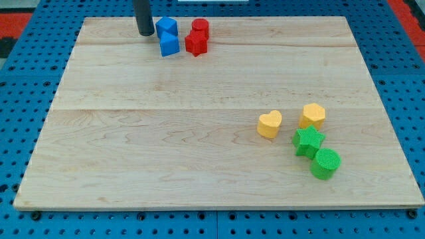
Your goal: Adjust the blue blocks and red blocks
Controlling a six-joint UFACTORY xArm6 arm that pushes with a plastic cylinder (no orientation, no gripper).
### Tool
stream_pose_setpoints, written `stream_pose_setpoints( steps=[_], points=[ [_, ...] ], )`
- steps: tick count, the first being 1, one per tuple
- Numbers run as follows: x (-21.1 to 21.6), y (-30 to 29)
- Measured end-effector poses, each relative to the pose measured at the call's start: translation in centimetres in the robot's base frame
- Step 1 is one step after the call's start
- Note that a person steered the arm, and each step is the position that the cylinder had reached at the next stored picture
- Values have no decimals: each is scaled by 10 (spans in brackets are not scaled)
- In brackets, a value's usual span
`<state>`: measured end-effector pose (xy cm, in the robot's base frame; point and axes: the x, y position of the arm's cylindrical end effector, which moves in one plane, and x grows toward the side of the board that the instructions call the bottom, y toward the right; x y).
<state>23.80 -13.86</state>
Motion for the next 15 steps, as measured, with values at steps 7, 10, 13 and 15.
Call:
stream_pose_setpoints(
  steps=[7,10,13,15],
  points=[
    [-46,81],
    [-27,79],
    [-37,130],
    [59,136]
  ],
)
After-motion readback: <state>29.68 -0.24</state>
